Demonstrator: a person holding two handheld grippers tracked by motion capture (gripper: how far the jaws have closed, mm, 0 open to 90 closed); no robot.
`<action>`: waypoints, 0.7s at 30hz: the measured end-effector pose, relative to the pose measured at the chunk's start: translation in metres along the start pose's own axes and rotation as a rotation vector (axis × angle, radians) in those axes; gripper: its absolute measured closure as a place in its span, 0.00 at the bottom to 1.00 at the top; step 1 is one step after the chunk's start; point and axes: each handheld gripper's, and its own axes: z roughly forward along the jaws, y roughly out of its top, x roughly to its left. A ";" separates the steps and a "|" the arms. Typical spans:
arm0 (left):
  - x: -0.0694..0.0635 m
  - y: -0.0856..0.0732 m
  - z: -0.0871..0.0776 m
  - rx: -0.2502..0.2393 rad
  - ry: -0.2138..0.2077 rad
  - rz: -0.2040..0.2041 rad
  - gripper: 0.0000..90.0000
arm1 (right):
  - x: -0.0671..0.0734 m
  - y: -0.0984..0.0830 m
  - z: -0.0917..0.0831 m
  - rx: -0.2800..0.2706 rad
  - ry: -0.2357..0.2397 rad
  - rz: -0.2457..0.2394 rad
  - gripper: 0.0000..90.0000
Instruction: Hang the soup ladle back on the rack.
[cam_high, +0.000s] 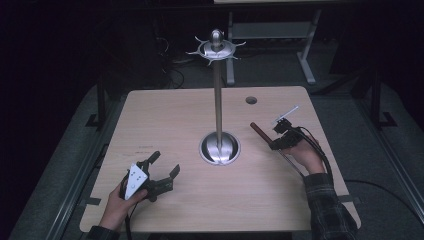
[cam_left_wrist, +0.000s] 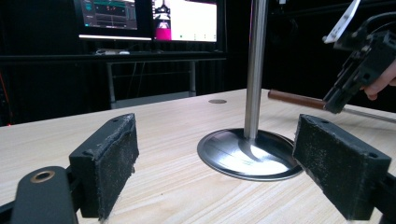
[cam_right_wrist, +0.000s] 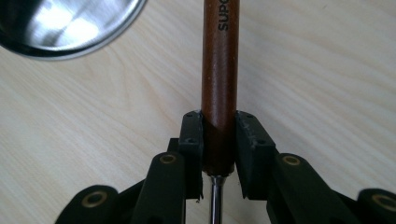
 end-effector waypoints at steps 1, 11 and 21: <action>0.000 0.000 0.000 0.000 0.000 0.000 0.15 | 0.000 0.000 0.000 0.000 0.000 0.000 0.82; 0.000 0.000 0.000 -0.002 0.000 0.001 0.15 | 0.001 -0.005 -0.029 -0.131 0.015 -0.009 0.82; 0.000 0.000 0.000 -0.002 0.000 0.005 0.15 | -0.001 -0.012 -0.055 -0.254 0.022 -0.007 0.82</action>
